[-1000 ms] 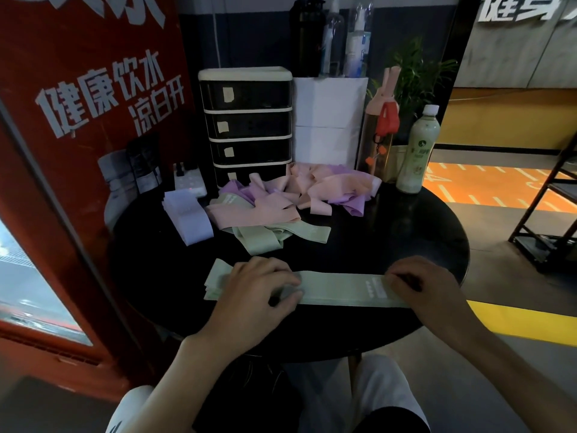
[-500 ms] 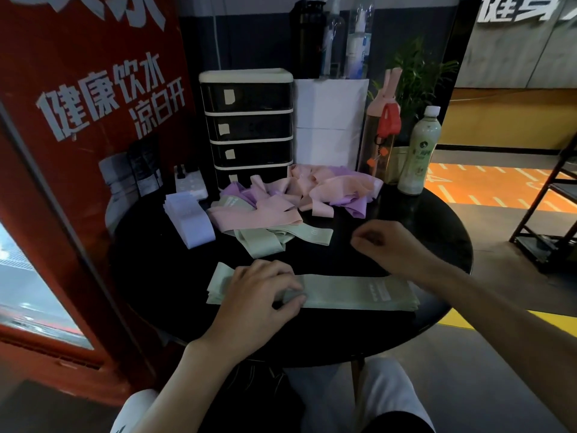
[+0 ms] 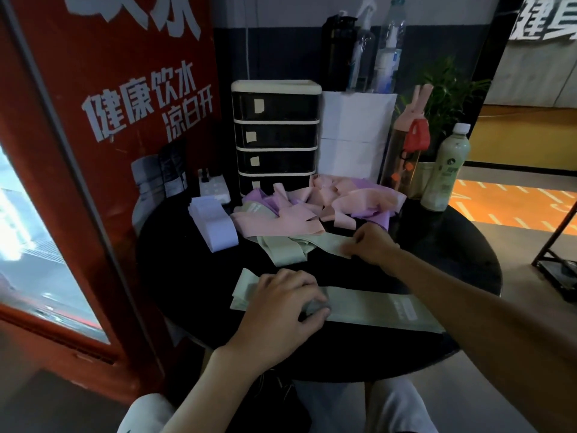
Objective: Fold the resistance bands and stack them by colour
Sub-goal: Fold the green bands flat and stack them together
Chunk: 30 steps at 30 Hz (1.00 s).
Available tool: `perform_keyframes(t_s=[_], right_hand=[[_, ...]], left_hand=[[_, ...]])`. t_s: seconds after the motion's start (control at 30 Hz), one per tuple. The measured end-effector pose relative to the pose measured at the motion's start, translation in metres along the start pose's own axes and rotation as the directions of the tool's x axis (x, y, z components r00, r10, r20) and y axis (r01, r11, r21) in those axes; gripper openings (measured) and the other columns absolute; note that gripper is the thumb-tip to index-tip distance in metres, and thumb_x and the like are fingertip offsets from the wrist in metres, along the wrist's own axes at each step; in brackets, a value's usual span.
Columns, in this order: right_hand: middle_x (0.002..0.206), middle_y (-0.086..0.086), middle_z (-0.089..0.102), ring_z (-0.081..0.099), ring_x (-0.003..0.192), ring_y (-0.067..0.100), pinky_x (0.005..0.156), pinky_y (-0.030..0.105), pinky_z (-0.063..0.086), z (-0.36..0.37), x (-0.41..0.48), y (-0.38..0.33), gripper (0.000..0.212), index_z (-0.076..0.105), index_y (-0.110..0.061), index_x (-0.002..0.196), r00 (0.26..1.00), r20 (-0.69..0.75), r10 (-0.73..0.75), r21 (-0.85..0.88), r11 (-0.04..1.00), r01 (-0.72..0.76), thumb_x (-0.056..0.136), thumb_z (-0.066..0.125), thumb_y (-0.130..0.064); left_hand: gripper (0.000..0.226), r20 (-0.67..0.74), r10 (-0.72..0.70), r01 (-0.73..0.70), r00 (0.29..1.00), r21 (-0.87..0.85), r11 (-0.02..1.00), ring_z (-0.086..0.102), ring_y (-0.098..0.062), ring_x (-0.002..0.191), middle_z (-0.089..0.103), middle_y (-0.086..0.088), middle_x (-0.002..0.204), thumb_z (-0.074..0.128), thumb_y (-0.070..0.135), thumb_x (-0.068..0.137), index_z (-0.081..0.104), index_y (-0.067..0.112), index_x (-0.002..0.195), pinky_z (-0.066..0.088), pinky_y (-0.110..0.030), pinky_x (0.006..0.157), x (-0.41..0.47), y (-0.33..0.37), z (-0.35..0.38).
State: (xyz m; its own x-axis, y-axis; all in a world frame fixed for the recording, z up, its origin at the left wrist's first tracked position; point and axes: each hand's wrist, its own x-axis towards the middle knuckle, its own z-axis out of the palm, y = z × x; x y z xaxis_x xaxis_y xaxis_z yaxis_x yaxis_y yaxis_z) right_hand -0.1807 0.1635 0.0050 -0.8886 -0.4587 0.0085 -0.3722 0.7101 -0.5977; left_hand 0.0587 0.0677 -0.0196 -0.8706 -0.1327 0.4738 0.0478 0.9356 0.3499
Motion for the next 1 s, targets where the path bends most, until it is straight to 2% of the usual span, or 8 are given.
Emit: perform_keyframes(t_s=[0.13,0.27,0.33,0.4,0.57,0.67,0.83,1.0], right_hand=[[0.077,0.002,0.057,0.056,0.076,0.022,0.078,0.040,0.050,-0.004,-0.009,-0.008,0.022,0.056,-0.015,0.076,0.998,-0.031,-0.051,0.082,0.995,0.053,0.075,0.077,-0.017],[0.091,0.011,0.063,0.062,0.080,0.021,0.071,0.033,0.053,-0.016,-0.019,-0.019,0.029,0.059,-0.003,0.109,0.980,-0.107,-0.168,0.203,0.961,0.187,0.082,0.069,-0.005],[0.088,0.024,0.065,0.062,0.074,0.025,0.066,0.039,0.053,-0.028,-0.024,-0.026,0.017,0.062,0.006,0.098,0.945,-0.195,-0.264,0.183,0.937,0.299,0.082,0.063,0.000],[0.084,0.029,0.064,0.055,0.065,0.022,0.057,0.034,0.046,-0.041,-0.022,-0.031,0.013,0.062,0.010,0.092,0.909,-0.289,-0.300,0.184,0.915,0.360,0.081,0.060,0.003],[0.081,-0.005,0.056,0.059,0.084,0.020,0.081,0.038,0.053,-0.075,-0.024,-0.049,0.044,0.049,-0.005,0.128,0.858,-0.432,-0.277,0.315,0.845,0.432,0.087,0.063,0.000],[0.080,-0.003,0.057,0.061,0.086,0.025,0.083,0.043,0.053,-0.090,-0.030,-0.058,0.052,0.044,-0.011,0.131,0.815,-0.492,-0.306,0.359,0.782,0.510,0.084,0.063,0.002],[0.081,0.001,0.059,0.058,0.073,0.015,0.072,0.033,0.051,-0.110,-0.039,-0.069,0.053,0.038,-0.010,0.130,0.711,-0.587,-0.388,0.343,0.676,0.653,0.084,0.062,0.003],[0.086,0.008,0.064,0.063,0.078,0.021,0.072,0.032,0.054,-0.130,-0.056,-0.079,0.055,0.037,-0.011,0.130,0.640,-0.633,-0.435,0.310,0.615,0.725,0.085,0.065,0.003]], left_hand=[[0.032,-0.007,0.009,-0.009,1.000,0.019,1.000,0.043,0.001,0.108,0.055,0.023,0.110,0.043,0.058,0.087,0.066,0.038,0.098,0.021,-0.022,0.084,-0.001,0.000,0.001],[0.031,-0.016,0.014,-0.013,1.000,0.022,1.000,0.043,0.001,0.108,0.055,0.023,0.109,0.045,0.058,0.087,0.066,0.037,0.098,0.022,-0.022,0.084,-0.001,0.000,0.001],[0.030,-0.028,0.020,-0.019,0.999,0.022,1.000,0.044,0.001,0.106,0.055,0.023,0.108,0.046,0.058,0.087,0.066,0.038,0.097,0.024,-0.023,0.084,-0.001,0.000,0.002],[0.027,-0.044,0.031,-0.030,0.999,0.025,0.999,0.046,0.000,0.104,0.056,0.023,0.107,0.049,0.058,0.087,0.066,0.038,0.095,0.028,-0.024,0.083,-0.001,-0.001,0.003],[0.025,-0.116,0.058,-0.058,0.992,0.007,0.998,0.051,-0.003,0.106,0.056,0.021,0.107,0.055,0.054,0.089,0.068,0.033,0.093,0.036,-0.024,0.083,-0.001,-0.002,0.003],[0.027,-0.210,0.061,-0.066,0.976,-0.018,0.998,0.050,-0.003,0.106,0.057,0.019,0.106,0.053,0.049,0.090,0.070,0.029,0.093,0.037,-0.024,0.084,0.007,0.005,-0.012],[0.026,-0.333,0.101,-0.144,0.937,-0.106,0.984,0.058,-0.019,0.095,0.065,0.006,0.093,0.052,0.040,0.092,0.069,0.020,0.093,0.046,-0.042,0.083,0.072,0.027,-0.067],[0.021,-0.356,-0.023,-0.106,0.934,-0.337,0.936,0.060,-0.004,0.090,0.063,0.007,0.097,0.067,0.024,0.092,0.065,0.018,0.111,0.049,-0.018,0.079,0.144,0.056,-0.113]])
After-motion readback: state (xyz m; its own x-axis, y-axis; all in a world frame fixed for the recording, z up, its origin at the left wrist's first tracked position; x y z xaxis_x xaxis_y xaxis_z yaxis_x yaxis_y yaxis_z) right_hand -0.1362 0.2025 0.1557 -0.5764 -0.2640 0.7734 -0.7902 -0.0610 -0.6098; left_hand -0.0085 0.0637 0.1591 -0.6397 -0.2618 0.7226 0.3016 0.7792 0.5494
